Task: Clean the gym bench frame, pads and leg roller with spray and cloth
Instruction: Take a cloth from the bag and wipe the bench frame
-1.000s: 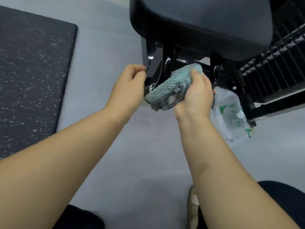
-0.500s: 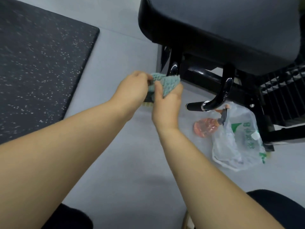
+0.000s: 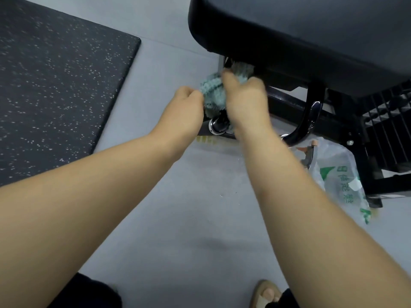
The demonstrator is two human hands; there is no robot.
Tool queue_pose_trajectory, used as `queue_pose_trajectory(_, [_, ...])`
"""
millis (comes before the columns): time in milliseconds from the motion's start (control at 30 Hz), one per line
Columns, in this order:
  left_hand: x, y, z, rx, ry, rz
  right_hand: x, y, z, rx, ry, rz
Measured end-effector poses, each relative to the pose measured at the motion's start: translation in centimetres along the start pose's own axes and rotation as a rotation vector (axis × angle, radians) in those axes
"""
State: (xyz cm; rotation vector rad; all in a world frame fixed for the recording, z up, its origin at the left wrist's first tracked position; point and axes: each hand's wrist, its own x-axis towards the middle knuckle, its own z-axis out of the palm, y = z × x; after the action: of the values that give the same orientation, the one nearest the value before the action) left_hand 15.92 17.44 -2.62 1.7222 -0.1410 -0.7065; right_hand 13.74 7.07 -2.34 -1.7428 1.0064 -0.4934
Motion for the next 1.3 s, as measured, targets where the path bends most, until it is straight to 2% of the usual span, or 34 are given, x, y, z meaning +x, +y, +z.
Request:
queue_pose_trajectory(67, [0.1,-0.1,0.0,0.025,0.035,0.009,-1.9,2.4,0.9,-0.045,0.104,-0.13])
queue_pose_trajectory(200, [0.2,-0.5,0.3,0.092,0.026,-0.017,-4.8,6.3,2.4,0.038,0.134,-0.231])
queue_pose_trajectory(367, [0.0,-0.9,0.6,0.147,-0.001,-0.007,-3.4,4.4,1.8,0.166,0.088,-0.116])
queue_pose_trajectory(467, [0.0,-0.9,0.6,0.139,-0.004,-0.031,-1.3,2.5,0.2,0.254,-0.063,-0.044])
queue_pose_trajectory(533, [-0.2,-0.7,0.9,0.117,-0.008,-0.048,-0.6,1.9,-0.5,0.305,-0.148,-0.062])
queue_pose_trajectory(633, [-0.4,-0.8,1.3,0.088,-0.009,-0.055,-1.0,3.4,0.3,0.32,-0.05,-0.17])
queue_pose_trajectory(800, [-0.4,-1.3,1.1,0.183,0.027,-0.118,-4.3,8.9,2.1,0.097,0.058,-0.36])
queue_pose_trajectory(1000, [-0.8,-1.6,1.1,0.322,-0.046,-0.079,-4.7,10.5,2.4,0.142,0.019,-0.338])
queue_pose_trajectory(1100, [-1.2,-1.4,1.2,0.33,-0.046,-0.049,-4.6,9.4,1.7,0.26,0.029,-0.285])
queue_pose_trajectory(1233, [-1.2,-0.8,1.3,0.349,0.003,-0.035,-3.0,7.0,1.1,0.212,-0.056,-0.252])
queue_pose_trajectory(1300, [-1.2,-0.8,1.2,0.374,0.028,-0.039,-1.8,6.6,0.3,0.259,-0.223,-0.216])
